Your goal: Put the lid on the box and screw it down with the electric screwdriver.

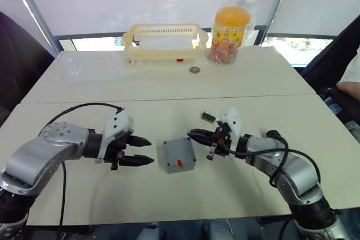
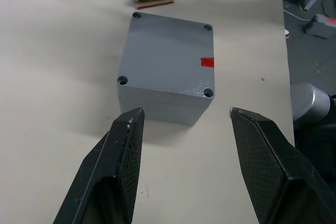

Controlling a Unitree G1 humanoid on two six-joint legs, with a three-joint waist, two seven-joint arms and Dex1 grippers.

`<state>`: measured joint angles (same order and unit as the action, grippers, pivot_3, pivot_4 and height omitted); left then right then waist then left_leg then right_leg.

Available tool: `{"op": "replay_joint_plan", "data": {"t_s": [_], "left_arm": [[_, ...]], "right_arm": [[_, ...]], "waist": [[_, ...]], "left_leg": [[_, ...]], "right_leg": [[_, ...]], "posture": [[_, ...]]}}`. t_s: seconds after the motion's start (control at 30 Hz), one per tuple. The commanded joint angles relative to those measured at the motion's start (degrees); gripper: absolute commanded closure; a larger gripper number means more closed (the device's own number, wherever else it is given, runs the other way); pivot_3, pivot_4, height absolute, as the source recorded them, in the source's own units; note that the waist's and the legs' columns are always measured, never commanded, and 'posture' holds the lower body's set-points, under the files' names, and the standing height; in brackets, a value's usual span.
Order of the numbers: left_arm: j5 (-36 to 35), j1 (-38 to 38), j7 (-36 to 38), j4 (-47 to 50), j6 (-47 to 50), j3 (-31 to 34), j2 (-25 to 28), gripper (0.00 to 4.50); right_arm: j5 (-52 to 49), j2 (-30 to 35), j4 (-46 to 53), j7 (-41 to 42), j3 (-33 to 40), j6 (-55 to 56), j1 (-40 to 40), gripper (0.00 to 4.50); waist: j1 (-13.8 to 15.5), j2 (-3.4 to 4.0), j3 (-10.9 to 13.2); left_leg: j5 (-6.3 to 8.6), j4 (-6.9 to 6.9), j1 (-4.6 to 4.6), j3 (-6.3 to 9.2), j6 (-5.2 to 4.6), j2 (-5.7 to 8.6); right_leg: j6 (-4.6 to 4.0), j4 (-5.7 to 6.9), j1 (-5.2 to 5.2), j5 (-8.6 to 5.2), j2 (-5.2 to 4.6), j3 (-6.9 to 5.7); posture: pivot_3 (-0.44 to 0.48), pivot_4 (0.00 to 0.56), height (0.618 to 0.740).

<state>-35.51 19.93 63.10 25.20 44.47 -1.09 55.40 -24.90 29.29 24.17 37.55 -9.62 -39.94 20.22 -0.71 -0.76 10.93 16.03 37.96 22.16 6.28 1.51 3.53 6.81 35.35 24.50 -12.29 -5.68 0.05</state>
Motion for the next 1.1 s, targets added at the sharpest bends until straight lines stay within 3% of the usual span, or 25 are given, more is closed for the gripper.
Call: {"op": "replay_joint_plan", "data": {"t_s": [0.03, 1.1], "left_arm": [[-0.4, -0.5, -1.3, 2.0, -0.2, 2.3, 0.2, 1.87], [-0.1, -1.4, -3.7, 2.9, -1.1, 1.2, -0.7, 1.87]], "right_arm": [[1.3, 0.3, -0.7, 1.3, -0.3, 2.5, 1.1, 4.49], [4.4, -1.4, -4.8, 3.4, -1.0, 3.1, 1.9, 4.49]], "waist": [[0.0, 0.0, 0.0], [0.0, 0.0, 0.0]], "left_leg": [[0.0, 0.0, 0.0, 0.0, 0.0, 0.0], [0.0, 0.0, 0.0, -0.01, 0.01, -0.01]], "right_leg": [[0.0, 0.0, 0.0, 0.0, 0.0, 0.0], [-0.02, 0.0, 0.01, 0.01, 0.01, 0.0]], "posture": [[0.0, 0.15, 0.74], [0.0, 0.15, 0.74]]}}
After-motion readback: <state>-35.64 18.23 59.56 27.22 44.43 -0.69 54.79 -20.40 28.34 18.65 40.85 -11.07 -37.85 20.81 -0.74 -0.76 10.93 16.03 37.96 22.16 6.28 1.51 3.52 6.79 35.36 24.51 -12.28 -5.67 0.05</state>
